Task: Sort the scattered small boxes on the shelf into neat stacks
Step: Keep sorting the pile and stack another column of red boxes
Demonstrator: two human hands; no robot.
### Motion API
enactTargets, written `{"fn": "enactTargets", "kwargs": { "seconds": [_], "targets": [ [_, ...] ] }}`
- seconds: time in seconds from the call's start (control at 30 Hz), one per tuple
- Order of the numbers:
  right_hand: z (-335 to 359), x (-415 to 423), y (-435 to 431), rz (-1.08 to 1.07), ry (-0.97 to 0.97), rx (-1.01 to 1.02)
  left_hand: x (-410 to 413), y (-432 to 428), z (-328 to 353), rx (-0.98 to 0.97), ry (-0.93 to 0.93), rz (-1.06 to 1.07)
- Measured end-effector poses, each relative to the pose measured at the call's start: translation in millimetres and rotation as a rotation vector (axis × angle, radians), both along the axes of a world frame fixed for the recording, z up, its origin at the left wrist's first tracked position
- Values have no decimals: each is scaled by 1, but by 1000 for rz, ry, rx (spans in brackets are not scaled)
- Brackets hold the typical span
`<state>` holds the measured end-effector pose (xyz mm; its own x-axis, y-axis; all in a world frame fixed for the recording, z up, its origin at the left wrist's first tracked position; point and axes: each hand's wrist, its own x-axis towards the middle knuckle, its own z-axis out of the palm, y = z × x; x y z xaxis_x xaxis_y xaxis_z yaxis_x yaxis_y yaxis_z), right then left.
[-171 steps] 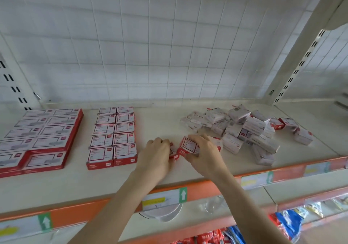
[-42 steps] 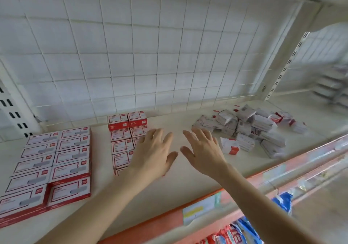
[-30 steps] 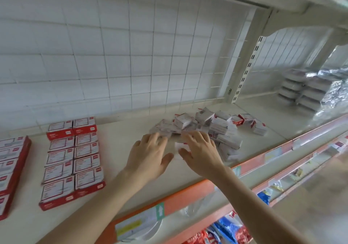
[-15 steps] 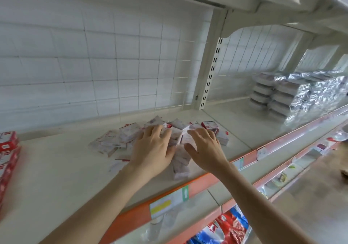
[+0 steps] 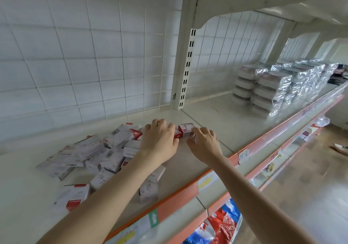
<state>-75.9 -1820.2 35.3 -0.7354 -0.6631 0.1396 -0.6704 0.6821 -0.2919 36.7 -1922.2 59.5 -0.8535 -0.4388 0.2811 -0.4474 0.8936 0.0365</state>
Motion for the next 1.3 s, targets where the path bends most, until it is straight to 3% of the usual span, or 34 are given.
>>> {"fn": "enactTargets", "kwargs": {
  "seconds": [0.23,0.47,0.7,1.03,1.3],
  "targets": [
    [6,-24,-19,71,-41,76,-43,-6,12,-27,-195,39],
    [6,-37,-25,204,-83,165,-63,-22,2,99,-355,71],
    [3,-43,-23,170,-91,132,-60,-20,3,110,-308,44],
    [2,-47,-35,40,-85,97,-44,-13,23,85,-52,-10],
    [1,-44,-38,59,-56,22,-14,-13,25,112,-55,5]
  ]
}}
